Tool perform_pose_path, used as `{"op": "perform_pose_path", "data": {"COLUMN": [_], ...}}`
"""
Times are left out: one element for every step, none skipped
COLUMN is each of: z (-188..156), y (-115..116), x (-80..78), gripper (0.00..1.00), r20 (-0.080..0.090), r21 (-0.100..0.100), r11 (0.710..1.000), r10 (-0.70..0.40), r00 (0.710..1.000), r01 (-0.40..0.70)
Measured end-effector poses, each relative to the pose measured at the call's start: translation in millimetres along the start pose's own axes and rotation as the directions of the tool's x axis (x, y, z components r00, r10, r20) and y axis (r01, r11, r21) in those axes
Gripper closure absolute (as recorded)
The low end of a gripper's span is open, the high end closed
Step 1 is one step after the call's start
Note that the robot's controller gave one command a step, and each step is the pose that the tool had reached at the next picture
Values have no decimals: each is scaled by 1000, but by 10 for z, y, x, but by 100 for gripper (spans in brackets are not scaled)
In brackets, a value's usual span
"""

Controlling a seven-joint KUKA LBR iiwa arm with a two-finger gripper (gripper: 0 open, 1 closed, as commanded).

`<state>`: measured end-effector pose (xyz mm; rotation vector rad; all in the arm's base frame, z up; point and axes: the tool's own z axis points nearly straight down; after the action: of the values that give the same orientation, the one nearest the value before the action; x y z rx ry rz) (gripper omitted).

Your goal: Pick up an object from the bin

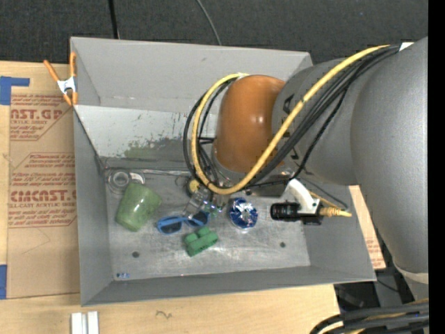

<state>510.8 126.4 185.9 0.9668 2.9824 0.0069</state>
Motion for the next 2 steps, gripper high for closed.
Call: {"op": "perform_pose_path", "data": {"z": [-1114,-1072], "y": [-346,-347], "x": [41,45], "gripper": [100,0], "r20": [1,-4], "r21": [0,5], "r11": [989,989], "r10": [-146,-145], "r00": [989,989], "r01": [146,145]}}
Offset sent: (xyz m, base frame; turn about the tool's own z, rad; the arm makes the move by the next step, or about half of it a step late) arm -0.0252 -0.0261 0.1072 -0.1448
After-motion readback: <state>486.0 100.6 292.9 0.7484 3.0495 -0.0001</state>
